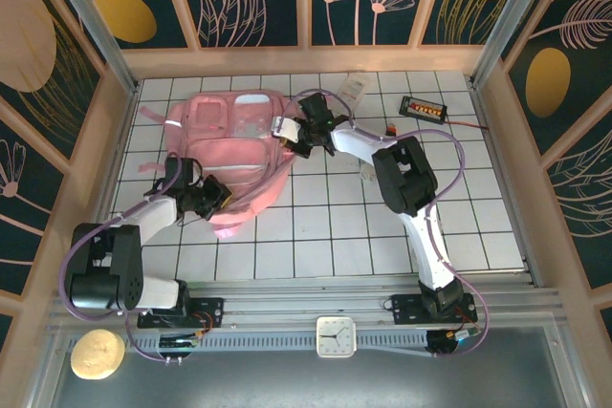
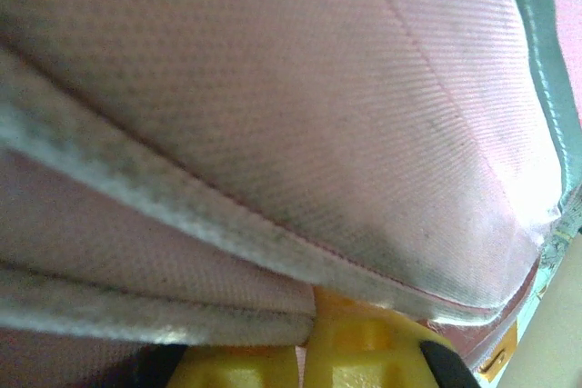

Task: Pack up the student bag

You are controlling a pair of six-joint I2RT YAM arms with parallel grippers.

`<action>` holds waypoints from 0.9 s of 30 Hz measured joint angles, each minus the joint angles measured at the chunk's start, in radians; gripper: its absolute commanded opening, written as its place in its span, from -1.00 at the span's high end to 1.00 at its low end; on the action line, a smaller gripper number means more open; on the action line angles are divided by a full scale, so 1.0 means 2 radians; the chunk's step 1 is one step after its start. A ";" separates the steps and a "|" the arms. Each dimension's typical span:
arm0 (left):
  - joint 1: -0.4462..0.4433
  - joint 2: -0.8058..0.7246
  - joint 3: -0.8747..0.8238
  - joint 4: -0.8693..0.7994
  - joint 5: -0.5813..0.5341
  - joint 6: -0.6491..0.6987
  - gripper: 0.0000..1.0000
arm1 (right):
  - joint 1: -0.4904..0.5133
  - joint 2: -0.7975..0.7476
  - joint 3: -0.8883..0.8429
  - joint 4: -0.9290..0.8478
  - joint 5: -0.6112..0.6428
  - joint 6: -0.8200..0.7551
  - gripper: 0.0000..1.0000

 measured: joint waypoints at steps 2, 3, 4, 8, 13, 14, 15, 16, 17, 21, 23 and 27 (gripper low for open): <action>0.000 0.000 -0.003 0.002 0.004 -0.008 1.00 | 0.000 -0.006 -0.001 -0.019 -0.003 0.005 1.00; 0.000 0.000 -0.003 0.003 0.006 -0.010 1.00 | -0.001 -0.010 -0.002 -0.029 -0.005 0.007 1.00; 0.000 0.000 -0.003 0.003 0.007 -0.013 1.00 | -0.001 -0.014 -0.003 -0.037 -0.005 0.009 1.00; 0.000 0.000 -0.003 0.003 0.009 -0.020 1.00 | 0.000 -0.031 -0.017 -0.067 0.001 0.012 1.00; 0.000 -0.005 -0.010 0.011 0.010 -0.033 1.00 | 0.008 -0.043 -0.035 -0.082 0.021 0.008 1.00; 0.000 -0.007 -0.013 0.015 0.010 -0.036 1.00 | 0.010 -0.044 -0.035 -0.084 0.027 0.005 1.00; 0.000 -0.008 -0.016 0.018 0.010 -0.040 1.00 | 0.012 -0.044 -0.035 -0.086 0.032 0.002 1.00; 0.000 -0.009 -0.018 0.021 0.010 -0.042 1.00 | 0.014 -0.045 -0.035 -0.087 0.035 0.001 1.00; 0.000 -0.009 -0.018 0.022 0.010 -0.044 1.00 | 0.016 -0.045 -0.035 -0.088 0.040 0.001 1.00; 0.000 -0.010 -0.018 0.022 0.009 -0.046 1.00 | 0.019 -0.045 -0.033 -0.092 0.047 0.001 1.00; 0.000 -0.009 -0.018 0.022 0.009 -0.047 1.00 | 0.023 -0.047 -0.033 -0.097 0.047 0.001 1.00; 0.000 -0.009 -0.018 0.022 0.009 -0.049 1.00 | 0.036 -0.051 -0.034 -0.112 0.054 0.002 1.00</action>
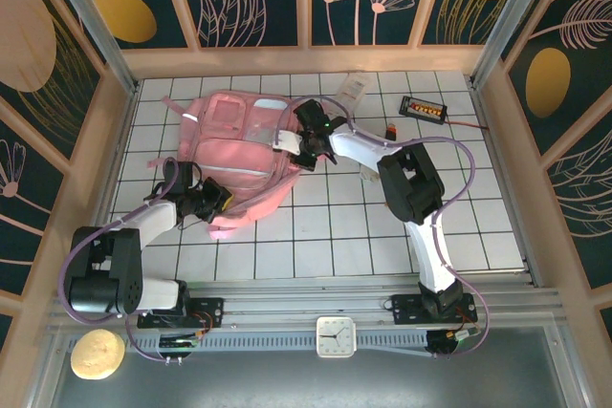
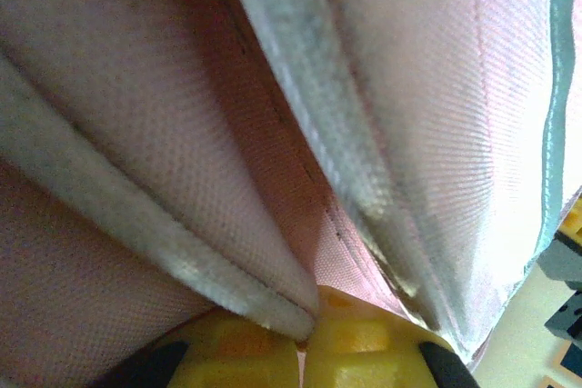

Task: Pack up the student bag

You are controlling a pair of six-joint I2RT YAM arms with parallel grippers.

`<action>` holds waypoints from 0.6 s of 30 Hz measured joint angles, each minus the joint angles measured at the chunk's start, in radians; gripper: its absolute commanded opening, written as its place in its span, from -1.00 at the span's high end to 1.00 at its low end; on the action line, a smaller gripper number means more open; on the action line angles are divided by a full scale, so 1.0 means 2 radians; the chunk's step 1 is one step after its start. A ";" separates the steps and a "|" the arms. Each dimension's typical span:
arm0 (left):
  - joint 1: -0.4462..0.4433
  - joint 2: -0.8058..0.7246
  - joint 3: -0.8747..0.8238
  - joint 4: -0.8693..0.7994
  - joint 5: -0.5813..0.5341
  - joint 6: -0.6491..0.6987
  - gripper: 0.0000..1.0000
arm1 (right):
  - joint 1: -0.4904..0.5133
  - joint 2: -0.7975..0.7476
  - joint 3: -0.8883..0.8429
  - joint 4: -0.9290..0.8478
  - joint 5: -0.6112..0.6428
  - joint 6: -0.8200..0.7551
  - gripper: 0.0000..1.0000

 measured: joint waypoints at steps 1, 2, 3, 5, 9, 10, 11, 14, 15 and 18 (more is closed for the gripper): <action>0.001 0.000 0.000 0.000 0.000 0.000 1.00 | 0.004 0.000 0.000 -0.002 0.004 0.000 1.00; 0.002 0.000 0.000 -0.001 -0.001 0.000 1.00 | 0.007 -0.001 -0.001 -0.003 0.009 0.000 1.00; 0.003 0.000 0.000 -0.001 -0.001 0.000 1.00 | 0.010 -0.001 -0.002 -0.005 0.014 0.000 1.00; 0.003 0.000 0.000 -0.001 -0.002 0.000 1.00 | 0.013 -0.003 -0.004 -0.006 0.021 0.000 1.00; 0.003 0.000 0.000 -0.001 -0.002 0.000 1.00 | 0.018 -0.003 -0.004 -0.007 0.033 0.000 1.00; 0.003 0.000 0.000 -0.001 -0.002 0.000 1.00 | 0.020 -0.003 -0.004 -0.007 0.037 0.000 1.00; 0.003 0.000 0.000 -0.001 -0.002 0.000 1.00 | 0.021 -0.004 -0.004 -0.008 0.042 0.000 1.00; 0.003 0.000 0.000 -0.002 -0.004 0.000 1.00 | 0.031 -0.012 -0.015 -0.008 0.064 0.000 1.00; 0.003 -0.001 0.000 -0.004 -0.005 0.000 1.00 | 0.035 -0.018 -0.023 -0.008 0.072 0.001 1.00; 0.003 -0.002 0.002 -0.010 -0.010 0.003 1.00 | 0.046 -0.037 -0.045 -0.022 0.094 0.004 1.00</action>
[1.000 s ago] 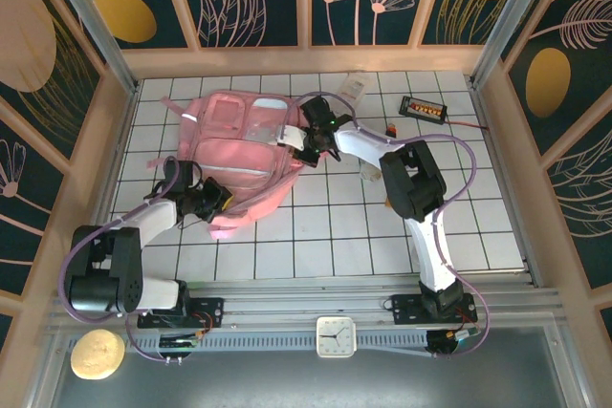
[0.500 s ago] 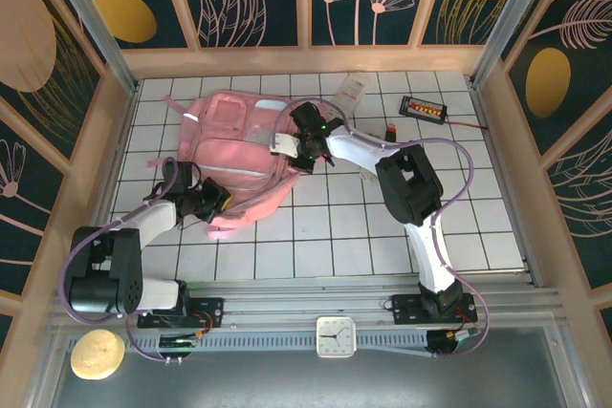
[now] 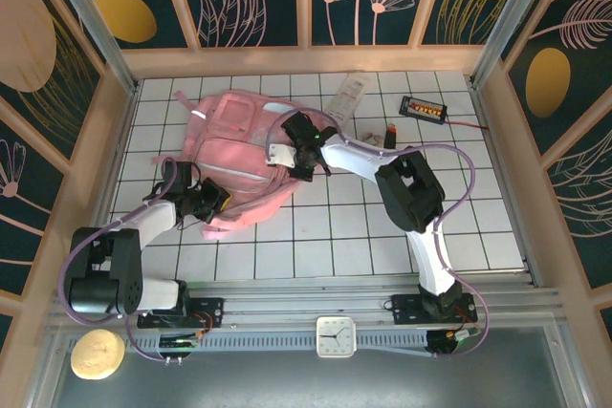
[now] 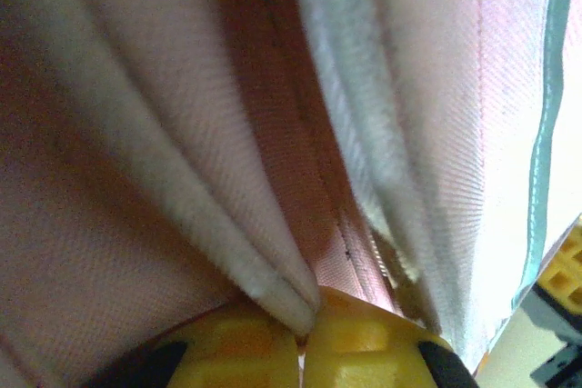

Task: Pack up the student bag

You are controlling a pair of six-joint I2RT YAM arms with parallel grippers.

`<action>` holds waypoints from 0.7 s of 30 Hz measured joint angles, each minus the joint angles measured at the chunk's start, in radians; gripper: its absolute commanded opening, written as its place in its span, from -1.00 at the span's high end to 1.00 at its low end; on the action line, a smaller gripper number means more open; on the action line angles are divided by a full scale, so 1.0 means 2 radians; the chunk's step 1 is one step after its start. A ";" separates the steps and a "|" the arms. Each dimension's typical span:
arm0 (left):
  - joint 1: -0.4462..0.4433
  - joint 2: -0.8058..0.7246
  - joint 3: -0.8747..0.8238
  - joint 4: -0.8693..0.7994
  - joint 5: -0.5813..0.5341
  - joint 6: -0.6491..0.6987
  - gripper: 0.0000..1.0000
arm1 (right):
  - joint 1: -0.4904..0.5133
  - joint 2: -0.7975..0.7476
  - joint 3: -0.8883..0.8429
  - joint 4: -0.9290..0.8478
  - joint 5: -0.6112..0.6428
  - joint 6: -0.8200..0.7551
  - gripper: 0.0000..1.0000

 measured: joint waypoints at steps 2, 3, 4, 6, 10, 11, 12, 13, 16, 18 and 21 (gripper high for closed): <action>0.000 0.000 0.003 -0.003 -0.003 0.002 1.00 | 0.006 -0.013 -0.010 -0.020 0.006 0.007 1.00; 0.000 0.000 0.004 -0.003 -0.004 0.003 1.00 | 0.008 -0.016 -0.012 -0.031 0.007 0.011 1.00; 0.000 0.000 0.005 -0.003 -0.005 0.003 1.00 | 0.010 -0.019 -0.012 -0.044 0.006 0.016 1.00; 0.000 0.000 0.006 -0.003 -0.007 0.003 1.00 | 0.013 -0.022 -0.011 -0.067 0.001 0.026 1.00; 0.000 0.000 0.006 0.000 -0.010 0.003 1.00 | 0.014 -0.023 -0.009 -0.092 -0.014 0.038 1.00; 0.000 0.000 0.006 0.001 -0.011 0.003 1.00 | 0.014 -0.023 -0.007 -0.097 -0.018 0.041 1.00; 0.000 0.000 0.006 0.001 -0.013 0.003 1.00 | 0.014 -0.023 -0.006 -0.100 -0.023 0.044 1.00; 0.000 0.000 0.006 0.001 -0.015 0.003 1.00 | 0.014 -0.023 -0.004 -0.105 -0.030 0.049 1.00; 0.000 -0.004 0.006 0.002 -0.020 0.002 1.00 | 0.010 -0.020 0.005 -0.121 -0.053 0.063 0.93; 0.000 -0.007 0.006 0.003 -0.022 0.002 1.00 | 0.002 -0.016 0.011 -0.127 -0.073 0.074 0.83; 0.000 -0.014 0.001 0.006 -0.023 0.001 1.00 | -0.011 -0.013 0.011 -0.129 -0.105 0.084 0.75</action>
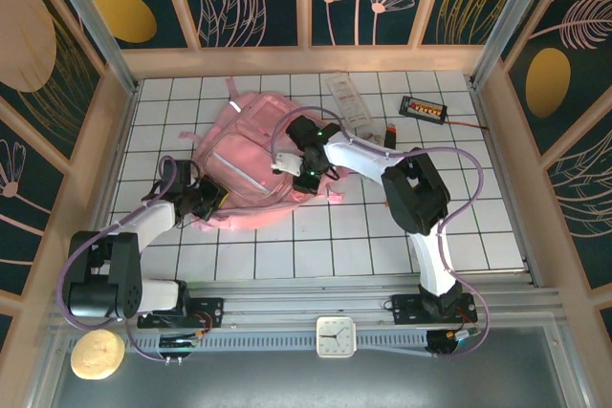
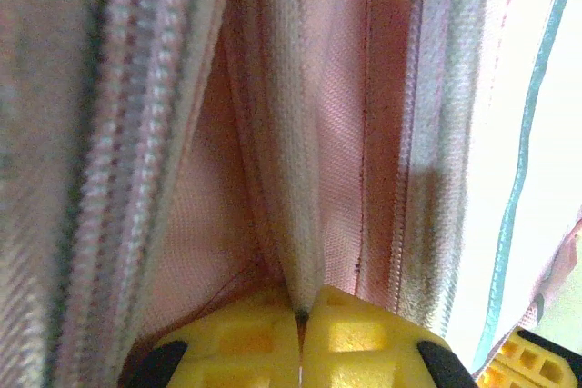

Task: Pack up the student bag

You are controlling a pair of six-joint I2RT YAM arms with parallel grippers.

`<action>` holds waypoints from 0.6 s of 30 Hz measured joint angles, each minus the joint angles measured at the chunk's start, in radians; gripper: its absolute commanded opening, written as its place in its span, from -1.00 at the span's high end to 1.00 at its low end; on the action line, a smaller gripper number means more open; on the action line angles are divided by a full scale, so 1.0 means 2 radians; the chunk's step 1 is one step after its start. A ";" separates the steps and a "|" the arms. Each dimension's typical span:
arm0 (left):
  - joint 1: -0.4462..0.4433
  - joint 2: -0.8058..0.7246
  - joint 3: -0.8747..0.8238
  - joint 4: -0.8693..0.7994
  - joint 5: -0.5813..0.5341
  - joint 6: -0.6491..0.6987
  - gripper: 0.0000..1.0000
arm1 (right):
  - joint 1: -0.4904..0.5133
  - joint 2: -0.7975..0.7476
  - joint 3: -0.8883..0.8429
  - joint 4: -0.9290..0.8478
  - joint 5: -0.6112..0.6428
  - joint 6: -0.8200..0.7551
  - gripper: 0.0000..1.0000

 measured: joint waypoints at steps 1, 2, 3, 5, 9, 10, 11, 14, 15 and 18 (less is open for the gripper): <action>0.000 -0.002 -0.002 0.001 -0.001 0.000 1.00 | -0.005 0.000 0.000 0.000 -0.011 0.005 0.69; 0.000 -0.005 -0.004 0.003 -0.001 0.000 1.00 | -0.009 0.000 -0.002 0.000 -0.022 0.009 0.64; 0.000 -0.006 -0.005 0.003 -0.001 -0.001 1.00 | -0.012 0.000 -0.005 0.000 -0.033 0.012 0.60; 0.000 -0.009 -0.006 0.003 -0.001 -0.002 1.00 | -0.020 0.000 -0.012 0.001 -0.057 0.020 0.47; 0.000 -0.011 -0.007 0.003 -0.001 -0.002 1.00 | -0.039 -0.001 -0.028 0.009 -0.104 0.024 0.38; 0.000 -0.012 -0.008 0.004 -0.001 -0.002 1.00 | -0.044 -0.002 -0.033 0.011 -0.117 0.026 0.37; 0.000 -0.013 -0.009 0.005 -0.001 -0.002 1.00 | -0.051 -0.002 -0.037 0.012 -0.130 0.027 0.35; -0.001 -0.015 -0.011 0.006 0.001 -0.004 1.00 | -0.068 -0.003 -0.042 0.012 -0.168 0.036 0.26; -0.001 -0.016 -0.012 0.007 0.002 -0.004 1.00 | -0.073 -0.003 -0.042 0.011 -0.178 0.040 0.25; -0.002 -0.020 -0.014 0.009 0.003 -0.006 1.00 | -0.086 -0.002 -0.042 0.011 -0.205 0.059 0.26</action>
